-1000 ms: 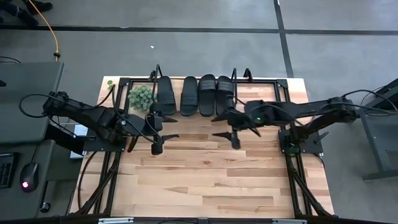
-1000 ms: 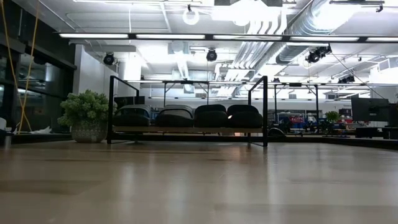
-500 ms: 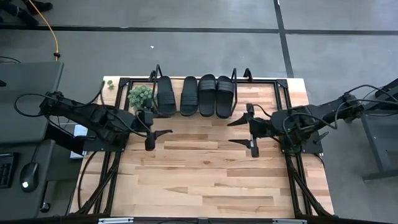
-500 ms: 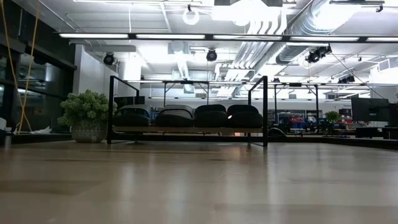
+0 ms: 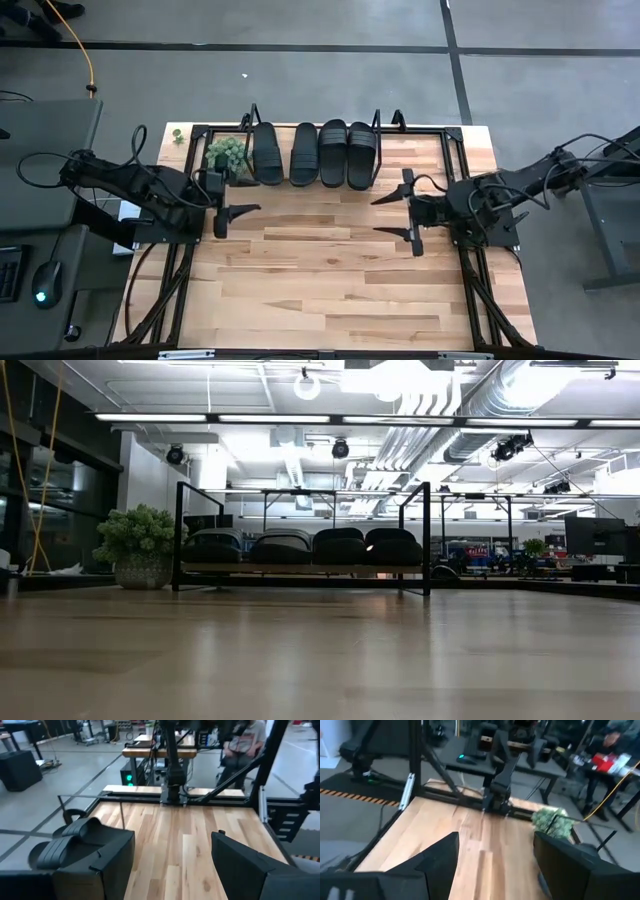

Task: Pick and place slides into the shelf
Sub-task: Return to Home Position

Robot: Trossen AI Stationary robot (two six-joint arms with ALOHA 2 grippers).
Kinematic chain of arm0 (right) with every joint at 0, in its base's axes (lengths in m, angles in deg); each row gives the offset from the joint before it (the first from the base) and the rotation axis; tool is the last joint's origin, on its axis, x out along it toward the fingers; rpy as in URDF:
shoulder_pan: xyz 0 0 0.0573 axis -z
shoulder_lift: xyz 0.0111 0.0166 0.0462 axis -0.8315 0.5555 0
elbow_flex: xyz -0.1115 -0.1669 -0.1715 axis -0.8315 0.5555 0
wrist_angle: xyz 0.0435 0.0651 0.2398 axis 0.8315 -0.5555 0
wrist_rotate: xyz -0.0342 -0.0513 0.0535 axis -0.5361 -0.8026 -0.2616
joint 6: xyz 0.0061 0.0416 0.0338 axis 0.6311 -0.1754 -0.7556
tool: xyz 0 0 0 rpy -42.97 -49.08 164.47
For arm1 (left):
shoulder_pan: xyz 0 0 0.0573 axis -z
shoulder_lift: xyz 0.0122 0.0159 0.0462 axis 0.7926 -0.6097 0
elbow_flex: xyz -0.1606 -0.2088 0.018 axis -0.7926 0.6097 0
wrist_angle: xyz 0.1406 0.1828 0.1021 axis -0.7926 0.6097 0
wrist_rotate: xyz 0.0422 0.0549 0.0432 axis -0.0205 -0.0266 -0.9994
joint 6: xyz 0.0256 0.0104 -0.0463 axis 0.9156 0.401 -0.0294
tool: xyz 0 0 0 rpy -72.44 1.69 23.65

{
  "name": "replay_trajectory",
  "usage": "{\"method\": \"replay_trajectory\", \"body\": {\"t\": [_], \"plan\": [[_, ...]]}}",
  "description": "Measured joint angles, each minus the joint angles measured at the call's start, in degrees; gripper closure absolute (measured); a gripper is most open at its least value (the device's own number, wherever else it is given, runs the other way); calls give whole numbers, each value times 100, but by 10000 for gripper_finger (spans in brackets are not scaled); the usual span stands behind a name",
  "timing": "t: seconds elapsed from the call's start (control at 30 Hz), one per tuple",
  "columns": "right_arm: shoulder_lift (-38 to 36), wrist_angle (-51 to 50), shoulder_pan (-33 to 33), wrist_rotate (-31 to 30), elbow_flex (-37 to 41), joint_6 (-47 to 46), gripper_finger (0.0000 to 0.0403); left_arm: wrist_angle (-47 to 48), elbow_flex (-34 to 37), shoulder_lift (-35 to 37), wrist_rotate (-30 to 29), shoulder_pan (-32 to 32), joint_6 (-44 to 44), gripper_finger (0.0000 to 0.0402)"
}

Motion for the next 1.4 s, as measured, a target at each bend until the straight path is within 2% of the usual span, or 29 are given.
{"method": "replay_trajectory", "body": {"t": [0.2, 0.4, 0.6, 0.73, 1.0, 1.23, 1.4], "plan": [[-910, 1211, 735, 299, 1197, 22, 155, -129, 23, 2, 218, 0, 143, 156], [-2371, 1672, 1360, 1287, 2226, -77, 155, -132, 23, 1, 219, 0, 385, 156], [-3868, 1956, 1462, 1479, 3021, -81, 155, -288, 25, 1, 219, -13, 375, 156], [-4584, 2017, 1456, 1488, 3376, -142, 155, -399, 120, 14, 219, -13, 387, 156], [-5515, 2115, 1456, 1505, 3875, 28, 155, -1445, 934, 640, 219, -13, 693, 156], [-5961, 2095, 1456, 1534, 4119, 219, 155, -1422, 1335, 1370, 326, -13, 766, 156], [-6020, 2143, 1456, 1536, 4225, 226, 155, -1426, 1672, 1913, 324, -13, 863, 156]]}}
